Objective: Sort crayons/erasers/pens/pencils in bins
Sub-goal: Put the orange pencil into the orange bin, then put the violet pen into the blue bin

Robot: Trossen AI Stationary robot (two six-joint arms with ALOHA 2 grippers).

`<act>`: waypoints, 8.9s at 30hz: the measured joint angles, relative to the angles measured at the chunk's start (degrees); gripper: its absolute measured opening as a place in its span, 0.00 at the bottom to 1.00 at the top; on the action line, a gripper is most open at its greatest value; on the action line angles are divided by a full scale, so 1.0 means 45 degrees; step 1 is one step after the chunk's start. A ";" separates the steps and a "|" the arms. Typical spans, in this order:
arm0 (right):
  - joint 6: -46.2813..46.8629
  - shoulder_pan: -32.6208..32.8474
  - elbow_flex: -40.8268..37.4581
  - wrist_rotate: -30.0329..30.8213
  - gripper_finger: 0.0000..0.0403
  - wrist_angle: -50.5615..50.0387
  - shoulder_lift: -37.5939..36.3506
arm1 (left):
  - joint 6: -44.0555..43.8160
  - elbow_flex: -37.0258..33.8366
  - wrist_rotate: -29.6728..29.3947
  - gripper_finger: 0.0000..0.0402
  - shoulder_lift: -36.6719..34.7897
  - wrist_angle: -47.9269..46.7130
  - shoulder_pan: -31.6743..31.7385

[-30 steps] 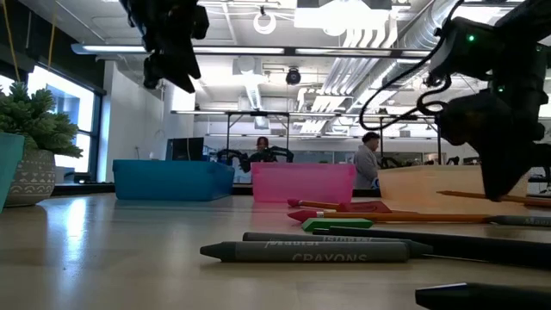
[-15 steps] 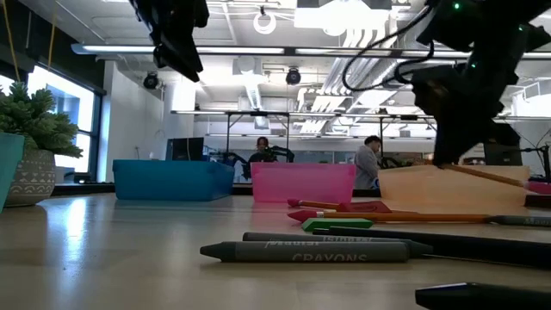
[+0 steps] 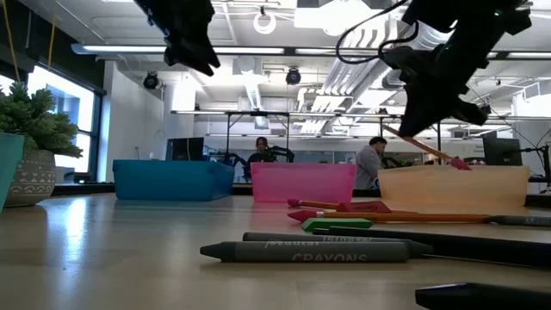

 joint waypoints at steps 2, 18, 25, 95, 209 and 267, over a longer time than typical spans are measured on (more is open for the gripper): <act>-0.0317 -0.0432 0.0293 0.0296 0.01 0.0008 0.0000 | -0.0155 -0.0001 -0.0050 0.49 0.0016 0.0446 0.0179; -0.5997 -0.5878 0.3863 0.1111 0.01 -0.1008 -0.0005 | 0.1292 -0.0005 -0.2344 0.49 0.0016 0.2889 0.1055; -0.8145 -0.8120 0.3834 0.0952 0.01 -0.1711 0.0153 | 0.1288 -0.0005 -0.2976 0.49 0.0016 0.2890 0.1352; -1.0277 -0.8667 0.5065 -0.3668 0.34 -0.6018 0.3809 | -0.1739 -0.0010 -0.1254 0.49 0.0016 -0.1052 -0.0777; 1.5491 1.2160 0.5095 -0.4547 0.04 -0.2252 0.9753 | -0.2399 -0.0019 -0.0975 0.49 0.0011 -0.3201 -0.5360; -0.1007 0.7830 0.6746 0.5759 0.05 -0.1721 0.3110 | -0.3462 -0.0015 0.2505 0.49 0.2571 0.7668 -0.6424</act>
